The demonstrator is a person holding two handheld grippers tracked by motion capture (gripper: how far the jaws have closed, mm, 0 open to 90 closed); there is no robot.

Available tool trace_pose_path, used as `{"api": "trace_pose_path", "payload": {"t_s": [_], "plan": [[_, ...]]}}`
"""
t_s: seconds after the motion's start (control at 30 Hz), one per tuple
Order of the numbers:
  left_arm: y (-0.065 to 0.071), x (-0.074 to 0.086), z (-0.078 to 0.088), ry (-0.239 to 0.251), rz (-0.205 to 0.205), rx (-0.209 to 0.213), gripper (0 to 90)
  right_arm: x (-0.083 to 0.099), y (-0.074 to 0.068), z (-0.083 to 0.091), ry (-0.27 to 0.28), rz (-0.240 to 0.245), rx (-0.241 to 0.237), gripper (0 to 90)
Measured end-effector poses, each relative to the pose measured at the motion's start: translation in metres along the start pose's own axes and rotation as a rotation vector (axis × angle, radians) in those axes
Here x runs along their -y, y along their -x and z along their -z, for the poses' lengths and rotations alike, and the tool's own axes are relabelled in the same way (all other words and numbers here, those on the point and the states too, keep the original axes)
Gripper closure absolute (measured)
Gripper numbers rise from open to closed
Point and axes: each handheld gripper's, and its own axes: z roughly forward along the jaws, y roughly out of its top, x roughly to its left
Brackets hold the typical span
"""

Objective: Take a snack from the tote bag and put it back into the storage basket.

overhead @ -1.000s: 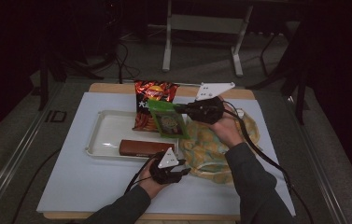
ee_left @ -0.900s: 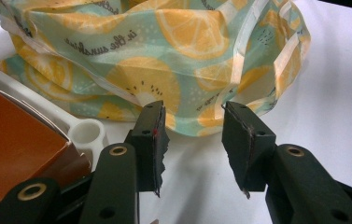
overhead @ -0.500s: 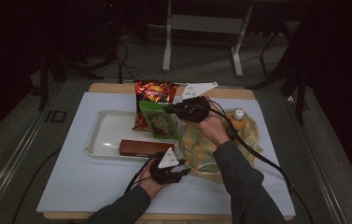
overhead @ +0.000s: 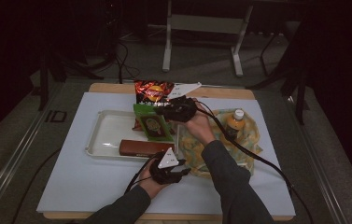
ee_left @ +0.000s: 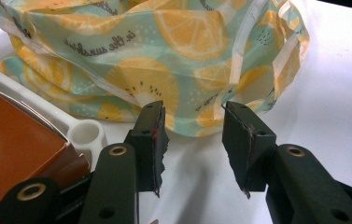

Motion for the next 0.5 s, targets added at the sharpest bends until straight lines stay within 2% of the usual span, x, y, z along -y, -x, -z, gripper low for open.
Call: {"api": "trace_pose_path", "payload": {"t_s": [0.13,0.23,0.4,0.5], "plan": [[0.0,0.0,0.0,0.0,0.0,0.001,58.3,0.005,0.001,-0.01,-0.028,-0.006,0.012,89.6],[0.0,0.0,0.0,0.0,0.001,0.002,58.3,0.008,0.003,-0.012,-0.02,-0.027,0.018,89.5],[0.0,0.0,0.0,0.0,-0.001,0.001,58.3,0.012,0.003,-0.015,-0.081,0.011,0.058,89.1],[0.0,0.0,0.0,0.0,-0.001,0.0,58.2,0.016,0.004,-0.017,-0.12,0.014,0.091,88.6]]}}
